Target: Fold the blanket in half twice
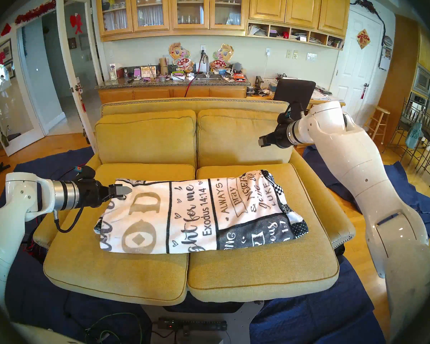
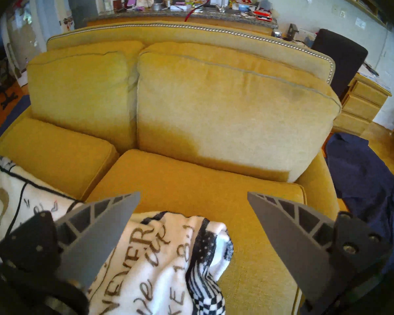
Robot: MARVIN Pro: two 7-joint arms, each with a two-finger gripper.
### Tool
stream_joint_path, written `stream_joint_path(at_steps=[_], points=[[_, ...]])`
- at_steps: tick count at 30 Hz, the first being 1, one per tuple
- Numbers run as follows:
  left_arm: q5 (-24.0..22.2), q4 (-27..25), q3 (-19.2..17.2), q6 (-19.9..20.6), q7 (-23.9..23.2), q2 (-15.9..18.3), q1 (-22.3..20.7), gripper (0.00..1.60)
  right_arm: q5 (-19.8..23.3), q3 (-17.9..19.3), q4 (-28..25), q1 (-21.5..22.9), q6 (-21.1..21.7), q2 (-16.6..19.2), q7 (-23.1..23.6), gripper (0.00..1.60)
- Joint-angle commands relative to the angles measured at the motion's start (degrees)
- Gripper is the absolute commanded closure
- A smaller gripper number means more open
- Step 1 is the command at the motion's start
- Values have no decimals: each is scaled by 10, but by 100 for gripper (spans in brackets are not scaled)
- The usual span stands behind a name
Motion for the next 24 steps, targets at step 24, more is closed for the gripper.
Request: stream_joint_path(at_steps=[24], points=[[3, -25, -9, -13, -11, 2, -6, 0, 24, 64, -182, -147, -2, 203, 46, 0]])
